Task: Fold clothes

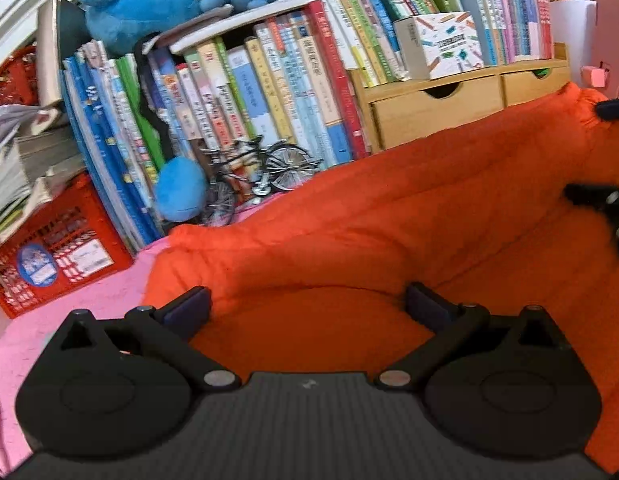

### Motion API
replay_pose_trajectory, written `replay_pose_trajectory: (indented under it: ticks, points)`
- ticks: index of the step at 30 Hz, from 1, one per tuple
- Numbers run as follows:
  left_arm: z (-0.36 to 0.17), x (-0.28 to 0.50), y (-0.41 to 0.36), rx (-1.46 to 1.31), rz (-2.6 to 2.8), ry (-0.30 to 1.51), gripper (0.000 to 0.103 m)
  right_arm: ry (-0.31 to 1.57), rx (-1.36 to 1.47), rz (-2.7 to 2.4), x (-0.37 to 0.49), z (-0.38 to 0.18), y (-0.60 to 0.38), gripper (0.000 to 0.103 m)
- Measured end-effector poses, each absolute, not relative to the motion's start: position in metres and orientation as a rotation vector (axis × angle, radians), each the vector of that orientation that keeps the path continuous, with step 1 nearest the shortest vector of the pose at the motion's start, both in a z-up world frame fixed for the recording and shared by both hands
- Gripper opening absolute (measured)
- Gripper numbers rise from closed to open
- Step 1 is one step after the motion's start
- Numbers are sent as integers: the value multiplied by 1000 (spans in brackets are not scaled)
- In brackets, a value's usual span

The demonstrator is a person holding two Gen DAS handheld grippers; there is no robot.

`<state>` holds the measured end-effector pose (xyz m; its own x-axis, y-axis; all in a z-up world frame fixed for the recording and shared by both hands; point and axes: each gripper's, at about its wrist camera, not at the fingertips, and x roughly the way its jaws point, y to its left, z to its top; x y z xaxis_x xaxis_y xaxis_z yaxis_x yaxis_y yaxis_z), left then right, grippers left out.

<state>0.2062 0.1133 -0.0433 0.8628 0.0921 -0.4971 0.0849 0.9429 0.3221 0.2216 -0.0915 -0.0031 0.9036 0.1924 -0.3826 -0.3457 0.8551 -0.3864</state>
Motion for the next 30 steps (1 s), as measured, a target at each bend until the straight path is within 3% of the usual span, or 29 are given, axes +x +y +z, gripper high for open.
replay_pose_trajectory:
  ticks: [6, 10, 21, 25, 30]
  points:
    - [-45, 195, 149, 388, 146, 531, 103, 369, -418, 203, 224, 0, -128, 103]
    - [-48, 185, 186, 274, 139, 559, 103, 388, -404, 107, 223, -2, -156, 103]
    - [-22, 170, 205, 202, 268, 532, 103, 503, -245, -125, 226, 8, -224, 103]
    - [-6, 155, 212, 109, 368, 456, 99, 547, -84, -209, 212, 9, -259, 93]
    - [29, 134, 187, -59, 158, 332, 97, 443, 79, -16, 153, 29, -241, 93]
